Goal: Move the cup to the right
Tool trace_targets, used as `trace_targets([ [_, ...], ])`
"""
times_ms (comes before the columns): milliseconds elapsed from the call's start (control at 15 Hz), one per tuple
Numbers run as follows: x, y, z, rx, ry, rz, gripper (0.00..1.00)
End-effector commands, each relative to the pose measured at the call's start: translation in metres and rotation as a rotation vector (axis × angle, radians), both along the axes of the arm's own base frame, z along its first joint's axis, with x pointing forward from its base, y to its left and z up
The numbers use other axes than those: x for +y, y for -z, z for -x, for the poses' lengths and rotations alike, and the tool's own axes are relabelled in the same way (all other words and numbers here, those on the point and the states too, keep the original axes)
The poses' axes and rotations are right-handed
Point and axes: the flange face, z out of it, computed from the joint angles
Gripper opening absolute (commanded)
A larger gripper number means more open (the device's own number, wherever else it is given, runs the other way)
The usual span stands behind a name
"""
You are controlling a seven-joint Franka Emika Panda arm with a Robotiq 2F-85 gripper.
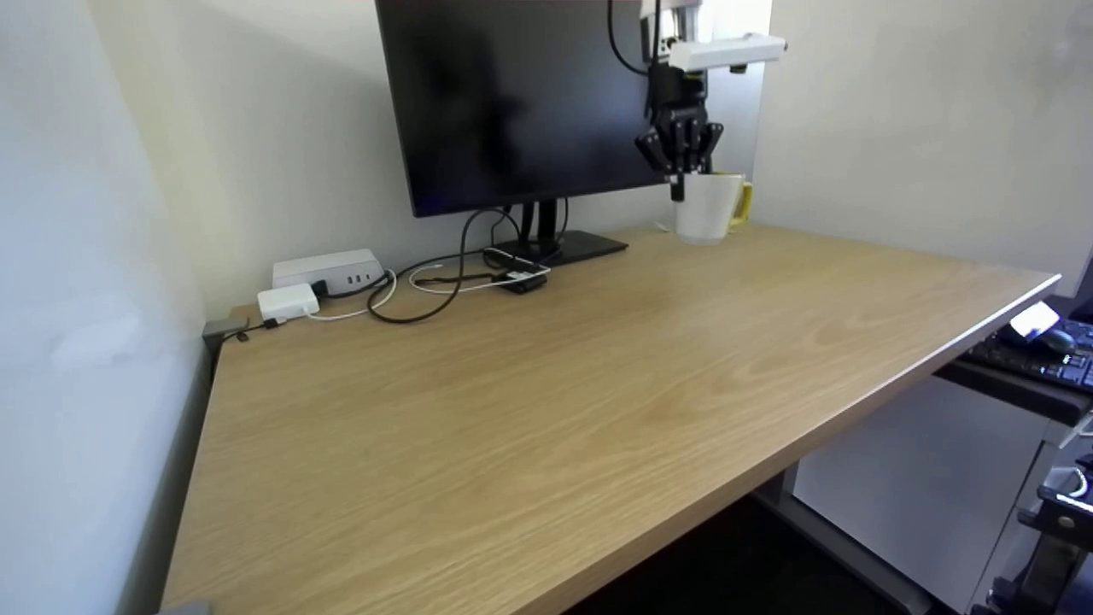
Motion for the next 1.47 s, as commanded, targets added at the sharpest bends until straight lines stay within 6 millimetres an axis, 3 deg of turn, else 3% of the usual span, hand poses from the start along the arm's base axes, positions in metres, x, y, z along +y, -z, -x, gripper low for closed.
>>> trace_targets([
  [0,-0.015,-0.005,0.028,0.018,0.064,-0.011,0.02],
  [400,-0.043,0.016,0.077,0.077,0.13,-0.012,0.02],
  [667,-0.06,0.029,0.099,0.096,0.157,-0.007,0.02],
  [1400,-0.096,0.053,0.109,0.037,0.166,0.01,0.02],
])
